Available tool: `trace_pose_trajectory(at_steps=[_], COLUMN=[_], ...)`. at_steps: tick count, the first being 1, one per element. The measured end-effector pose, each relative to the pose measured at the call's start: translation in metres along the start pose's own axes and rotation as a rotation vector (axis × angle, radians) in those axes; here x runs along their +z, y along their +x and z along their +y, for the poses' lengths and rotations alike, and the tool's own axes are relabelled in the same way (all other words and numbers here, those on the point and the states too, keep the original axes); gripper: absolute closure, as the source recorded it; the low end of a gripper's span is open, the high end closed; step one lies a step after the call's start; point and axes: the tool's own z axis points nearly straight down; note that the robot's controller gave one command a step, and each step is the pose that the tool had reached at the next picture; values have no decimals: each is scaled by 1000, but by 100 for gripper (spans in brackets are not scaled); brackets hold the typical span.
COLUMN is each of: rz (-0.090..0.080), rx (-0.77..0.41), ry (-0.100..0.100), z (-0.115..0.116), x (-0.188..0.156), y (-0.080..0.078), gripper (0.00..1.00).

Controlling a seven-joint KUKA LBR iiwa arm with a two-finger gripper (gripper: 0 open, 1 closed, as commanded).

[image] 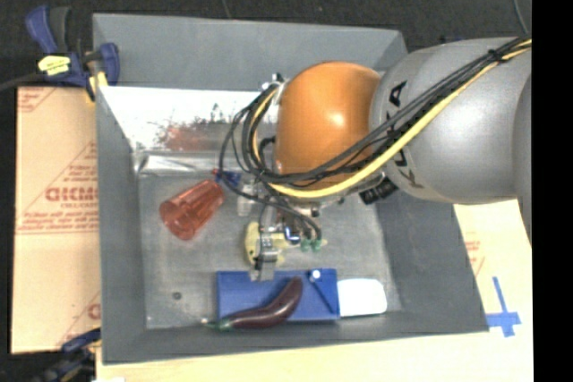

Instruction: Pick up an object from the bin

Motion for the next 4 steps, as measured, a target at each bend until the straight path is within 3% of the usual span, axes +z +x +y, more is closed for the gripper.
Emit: trace_pose_trajectory(at_steps=[1,2,3,4], rz=[-8,-19,-12,-16], rx=[4,-53,-114,-150], ry=[-1,-1,0,0], z=[-1,-6,-26,-27], x=[-5,57,82,100], y=[-2,-66,-29,-70], gripper=[0,0,0,0])
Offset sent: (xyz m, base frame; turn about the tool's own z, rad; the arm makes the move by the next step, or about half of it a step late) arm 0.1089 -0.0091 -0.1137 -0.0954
